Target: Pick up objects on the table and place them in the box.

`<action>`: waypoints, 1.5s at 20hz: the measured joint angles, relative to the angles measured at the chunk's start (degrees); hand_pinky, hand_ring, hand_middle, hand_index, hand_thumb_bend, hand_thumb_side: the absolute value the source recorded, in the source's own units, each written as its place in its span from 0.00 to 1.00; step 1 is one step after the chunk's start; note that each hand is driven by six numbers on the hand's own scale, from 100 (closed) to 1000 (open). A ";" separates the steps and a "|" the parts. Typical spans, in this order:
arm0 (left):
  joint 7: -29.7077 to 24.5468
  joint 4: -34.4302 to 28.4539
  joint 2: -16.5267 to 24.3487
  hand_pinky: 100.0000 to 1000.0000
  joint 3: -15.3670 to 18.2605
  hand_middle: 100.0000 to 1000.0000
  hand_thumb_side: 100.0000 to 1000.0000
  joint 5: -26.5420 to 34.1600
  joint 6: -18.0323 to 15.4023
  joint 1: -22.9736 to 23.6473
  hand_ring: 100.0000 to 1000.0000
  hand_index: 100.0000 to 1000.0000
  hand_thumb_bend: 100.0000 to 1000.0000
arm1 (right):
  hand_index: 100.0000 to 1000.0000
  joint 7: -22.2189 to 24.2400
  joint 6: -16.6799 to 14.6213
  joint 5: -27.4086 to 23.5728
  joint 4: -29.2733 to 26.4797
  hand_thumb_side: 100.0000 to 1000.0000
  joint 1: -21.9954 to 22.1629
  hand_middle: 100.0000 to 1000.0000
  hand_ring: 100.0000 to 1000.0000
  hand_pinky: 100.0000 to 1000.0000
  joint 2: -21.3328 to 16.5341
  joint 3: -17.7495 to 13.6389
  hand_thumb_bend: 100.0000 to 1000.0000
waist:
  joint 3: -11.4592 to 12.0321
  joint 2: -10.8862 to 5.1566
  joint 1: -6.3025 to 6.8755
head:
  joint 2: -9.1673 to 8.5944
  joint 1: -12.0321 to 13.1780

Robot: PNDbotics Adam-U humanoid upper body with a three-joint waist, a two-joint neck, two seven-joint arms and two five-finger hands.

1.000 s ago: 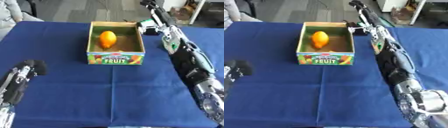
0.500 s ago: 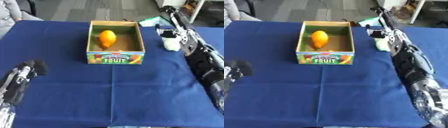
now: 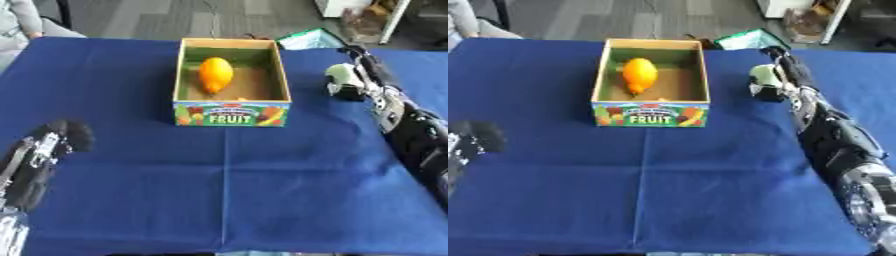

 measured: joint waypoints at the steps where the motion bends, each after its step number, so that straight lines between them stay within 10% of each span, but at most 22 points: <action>1: -0.01 0.00 0.00 0.66 0.00 0.58 0.72 -0.06 -0.01 0.00 0.64 0.67 0.00 | 0.92 -0.99 0.29 -0.12 1.06 0.16 0.02 0.90 0.93 0.98 -0.09 0.60 0.09 | 0.02 0.01 0.02 | 0.00 -0.06; 7: -0.16 -0.02 0.00 0.66 -0.01 0.58 0.73 -0.19 -0.16 0.00 0.64 0.67 0.00 | 0.90 -4.96 2.73 -0.74 6.38 0.24 -0.95 0.85 0.86 0.92 0.29 4.02 0.05 | 0.31 0.20 0.18 | 0.00 -0.26; 16: -0.25 -0.04 0.00 0.66 -0.01 0.58 0.73 -0.19 -0.25 0.00 0.64 0.67 0.00 | 0.61 -7.87 3.41 -2.57 9.32 0.06 -2.14 0.47 0.38 0.62 0.38 7.04 0.00 | 0.53 0.10 0.33 | 0.00 -0.41; 30: -0.26 -0.22 0.00 0.67 -0.01 0.58 0.72 -0.17 -0.26 0.00 0.64 0.67 0.00 | 0.27 -12.60 1.60 -3.37 4.97 0.02 -0.93 0.15 0.05 0.40 1.10 4.13 0.00 | 0.03 -0.03 0.75 | 0.00 -0.62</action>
